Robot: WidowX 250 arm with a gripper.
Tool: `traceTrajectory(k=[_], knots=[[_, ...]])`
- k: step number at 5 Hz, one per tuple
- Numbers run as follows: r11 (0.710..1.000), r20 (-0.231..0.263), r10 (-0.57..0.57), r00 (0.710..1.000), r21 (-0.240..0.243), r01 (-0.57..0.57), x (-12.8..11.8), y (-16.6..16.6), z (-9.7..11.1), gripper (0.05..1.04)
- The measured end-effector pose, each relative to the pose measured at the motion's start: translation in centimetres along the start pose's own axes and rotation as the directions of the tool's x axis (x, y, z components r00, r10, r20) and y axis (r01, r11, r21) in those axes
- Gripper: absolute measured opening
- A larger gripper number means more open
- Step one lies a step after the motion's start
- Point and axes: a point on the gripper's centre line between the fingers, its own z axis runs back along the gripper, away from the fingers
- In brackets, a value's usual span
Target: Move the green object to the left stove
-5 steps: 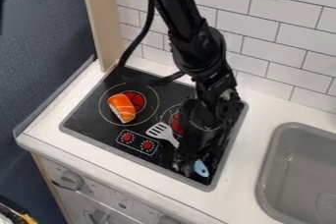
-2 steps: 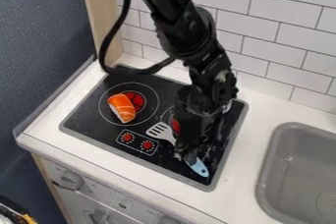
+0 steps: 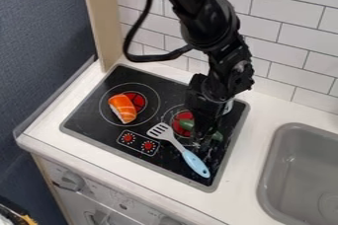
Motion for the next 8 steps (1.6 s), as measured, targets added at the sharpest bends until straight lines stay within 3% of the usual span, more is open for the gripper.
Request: traceTrajectory(k=[2, 3, 4, 5, 7, 8], knots=[[0.997, 0.021, 0.047, 0.999, 0.067, -0.048, 0.2, -0.8, -2.6, 0.974], [0.995, 0.015, 0.054, 0.998, 0.084, -0.055, 0.4, -0.9, -3.4, 0.857], [0.994, 0.001, 0.050, 0.999, 0.094, -0.049, 0.2, -1.1, -3.8, 0.569], [0.996, -0.021, 0.041, 0.999, 0.082, -0.039, 0.2, -1.0, -3.7, 0.345], [0.997, -0.044, 0.024, 0.999, 0.075, -0.021, 0.5, -0.6, -2.8, 0.332], [0.998, -0.048, 0.050, 0.998, 0.028, -0.049, 2.1, -2.2, -0.9, 0.332]])
